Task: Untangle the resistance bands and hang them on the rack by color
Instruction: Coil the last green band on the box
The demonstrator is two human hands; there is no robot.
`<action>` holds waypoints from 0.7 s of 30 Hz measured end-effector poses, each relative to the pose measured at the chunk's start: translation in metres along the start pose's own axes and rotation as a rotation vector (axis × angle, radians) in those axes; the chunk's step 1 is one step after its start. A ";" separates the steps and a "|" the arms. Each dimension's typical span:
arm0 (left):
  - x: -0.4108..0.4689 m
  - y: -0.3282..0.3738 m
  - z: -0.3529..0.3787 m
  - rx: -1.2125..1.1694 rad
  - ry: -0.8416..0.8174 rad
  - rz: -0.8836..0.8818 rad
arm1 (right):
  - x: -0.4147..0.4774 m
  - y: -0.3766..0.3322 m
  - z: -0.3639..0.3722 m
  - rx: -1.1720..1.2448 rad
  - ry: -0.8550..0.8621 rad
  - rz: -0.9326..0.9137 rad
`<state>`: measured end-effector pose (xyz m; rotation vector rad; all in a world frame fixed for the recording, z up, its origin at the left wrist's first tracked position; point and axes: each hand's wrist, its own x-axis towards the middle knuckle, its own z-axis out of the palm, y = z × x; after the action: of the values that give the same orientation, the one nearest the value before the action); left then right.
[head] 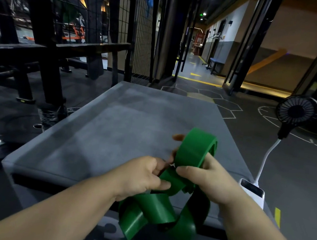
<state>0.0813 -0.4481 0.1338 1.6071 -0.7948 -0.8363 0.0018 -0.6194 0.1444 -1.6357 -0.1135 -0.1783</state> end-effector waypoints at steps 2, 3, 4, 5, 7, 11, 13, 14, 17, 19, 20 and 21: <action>0.001 0.000 -0.004 -0.011 0.027 0.018 | 0.000 0.000 0.004 -0.008 -0.006 0.013; 0.001 0.000 -0.005 -0.030 0.038 0.024 | 0.000 -0.001 0.004 -0.012 0.007 0.020; 0.002 -0.001 -0.006 -0.045 0.060 0.026 | 0.000 -0.001 0.003 -0.030 0.024 0.029; 0.002 -0.001 -0.006 -0.052 0.086 0.028 | 0.000 -0.002 0.003 -0.060 0.032 0.038; 0.002 0.001 -0.007 -0.002 0.154 0.049 | -0.001 -0.005 0.005 -0.115 0.012 0.053; 0.000 0.008 -0.008 0.128 0.225 0.125 | 0.000 -0.012 0.011 -0.302 -0.024 0.078; 0.000 0.006 -0.006 0.163 0.219 0.123 | 0.001 -0.015 0.012 -0.387 -0.014 0.102; 0.001 0.004 -0.003 0.162 0.215 0.118 | 0.001 -0.016 0.011 -0.413 -0.007 0.124; 0.007 0.000 0.000 0.171 0.285 0.102 | 0.000 -0.019 0.008 -0.467 -0.003 0.193; 0.009 0.000 -0.006 0.286 0.355 0.104 | -0.001 -0.019 0.004 -0.436 0.091 0.201; 0.009 0.000 -0.009 0.338 0.349 0.104 | -0.001 -0.019 0.003 -0.410 0.166 0.197; 0.008 0.000 -0.012 0.383 0.305 0.100 | 0.000 -0.019 0.001 -0.388 0.244 0.195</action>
<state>0.0960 -0.4491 0.1351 1.9555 -0.8396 -0.3646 -0.0018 -0.6167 0.1627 -1.9828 0.2831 -0.2600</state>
